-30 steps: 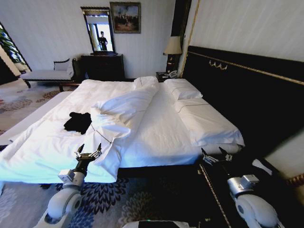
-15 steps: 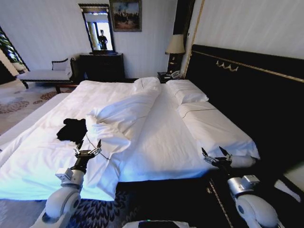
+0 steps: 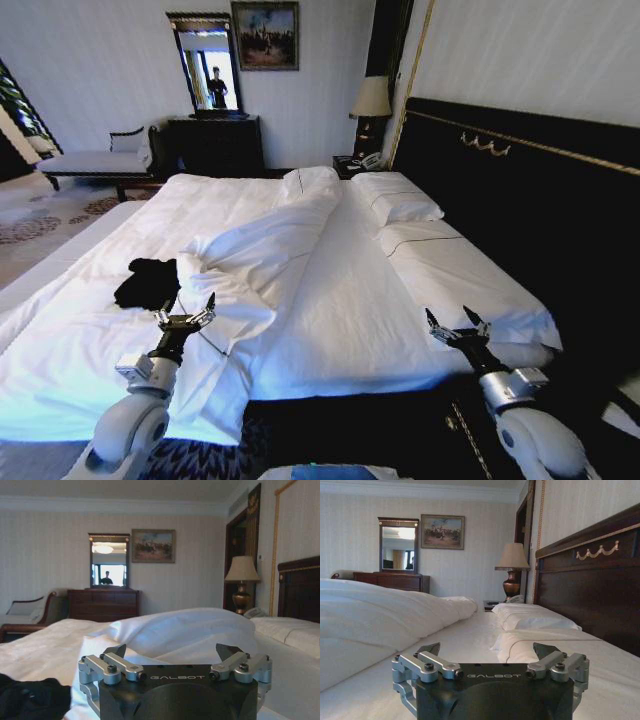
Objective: Fold the clothes on the bed.
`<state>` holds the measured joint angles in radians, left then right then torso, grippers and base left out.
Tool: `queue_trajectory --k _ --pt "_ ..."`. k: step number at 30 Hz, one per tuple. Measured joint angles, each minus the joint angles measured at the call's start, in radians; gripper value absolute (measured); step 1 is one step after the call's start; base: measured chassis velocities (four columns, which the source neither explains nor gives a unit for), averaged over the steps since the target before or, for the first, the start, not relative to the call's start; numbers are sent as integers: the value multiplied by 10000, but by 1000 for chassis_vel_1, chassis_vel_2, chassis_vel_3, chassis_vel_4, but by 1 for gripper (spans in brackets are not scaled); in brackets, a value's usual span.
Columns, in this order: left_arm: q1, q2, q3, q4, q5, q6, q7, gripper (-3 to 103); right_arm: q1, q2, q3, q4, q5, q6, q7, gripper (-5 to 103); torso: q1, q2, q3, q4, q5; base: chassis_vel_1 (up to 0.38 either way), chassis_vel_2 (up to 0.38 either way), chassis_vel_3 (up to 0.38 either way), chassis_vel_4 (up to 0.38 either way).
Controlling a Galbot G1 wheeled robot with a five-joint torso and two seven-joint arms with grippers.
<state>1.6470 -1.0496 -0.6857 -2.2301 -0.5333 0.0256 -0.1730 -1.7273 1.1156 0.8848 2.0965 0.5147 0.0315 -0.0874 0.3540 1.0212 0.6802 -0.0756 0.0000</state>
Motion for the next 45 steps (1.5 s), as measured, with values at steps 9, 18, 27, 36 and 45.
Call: queue_trajectory --k 9,18,27,36,45 --pt "1051 -57 -282 -28 192 -454 514 100 -48 -29 115 -29 -187 177 -48 100 6 -2 3 2 -3 -195 195 209 -192" --pt "914 -149 -230 6 255 -467 486 100 -35 52 96 -57 -312 361 -73 100 7 -4 2 0 1 -66 78 67 -74" --pt "896 -186 -169 100 268 -467 478 100 -43 101 112 -131 -304 466 -42 100 0 0 0 -1 -1 6 7 -4 -10" --pt "867 -250 -99 132 325 -467 456 100 -46 112 107 -138 -304 502 -14 100 3 -1 1 1 0 117 133 -106 -147" --pt "895 -279 -79 129 369 -463 444 100 -68 142 94 -134 -301 508 -6 100 3 -1 1 0 0 259 256 -254 -269"
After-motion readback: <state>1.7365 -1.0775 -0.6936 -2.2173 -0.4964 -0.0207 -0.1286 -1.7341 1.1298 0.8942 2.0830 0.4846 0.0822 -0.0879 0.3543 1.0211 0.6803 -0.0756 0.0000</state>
